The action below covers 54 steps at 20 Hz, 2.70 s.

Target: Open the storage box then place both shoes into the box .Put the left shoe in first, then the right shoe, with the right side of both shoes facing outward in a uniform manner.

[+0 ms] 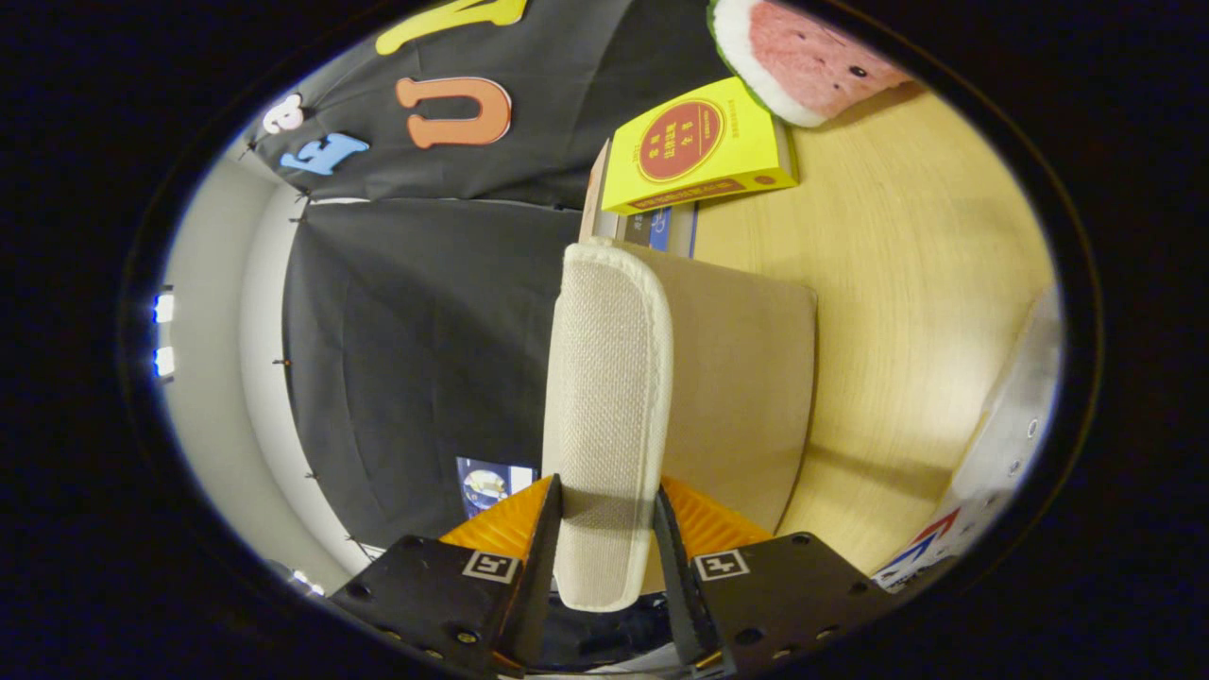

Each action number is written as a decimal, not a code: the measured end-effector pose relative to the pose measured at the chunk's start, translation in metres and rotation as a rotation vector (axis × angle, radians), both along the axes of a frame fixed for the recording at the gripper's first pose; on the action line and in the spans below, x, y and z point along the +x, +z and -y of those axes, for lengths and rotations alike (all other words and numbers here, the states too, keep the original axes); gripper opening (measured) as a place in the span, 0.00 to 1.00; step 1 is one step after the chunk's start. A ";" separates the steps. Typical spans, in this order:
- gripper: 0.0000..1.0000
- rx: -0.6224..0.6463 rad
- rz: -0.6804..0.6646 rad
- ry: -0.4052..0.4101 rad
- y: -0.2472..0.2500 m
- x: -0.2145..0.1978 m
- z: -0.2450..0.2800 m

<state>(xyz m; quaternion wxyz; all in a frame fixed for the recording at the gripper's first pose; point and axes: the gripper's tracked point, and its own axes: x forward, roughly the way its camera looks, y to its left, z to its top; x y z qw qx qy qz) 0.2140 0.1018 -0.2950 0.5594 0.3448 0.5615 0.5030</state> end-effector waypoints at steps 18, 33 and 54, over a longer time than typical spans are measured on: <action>0.07 -0.001 0.007 -0.171 0.022 -0.013 0.036; 0.01 -0.018 0.181 -0.136 0.145 -0.032 -0.019; 0.81 -0.173 0.351 -0.031 0.202 -0.070 -0.246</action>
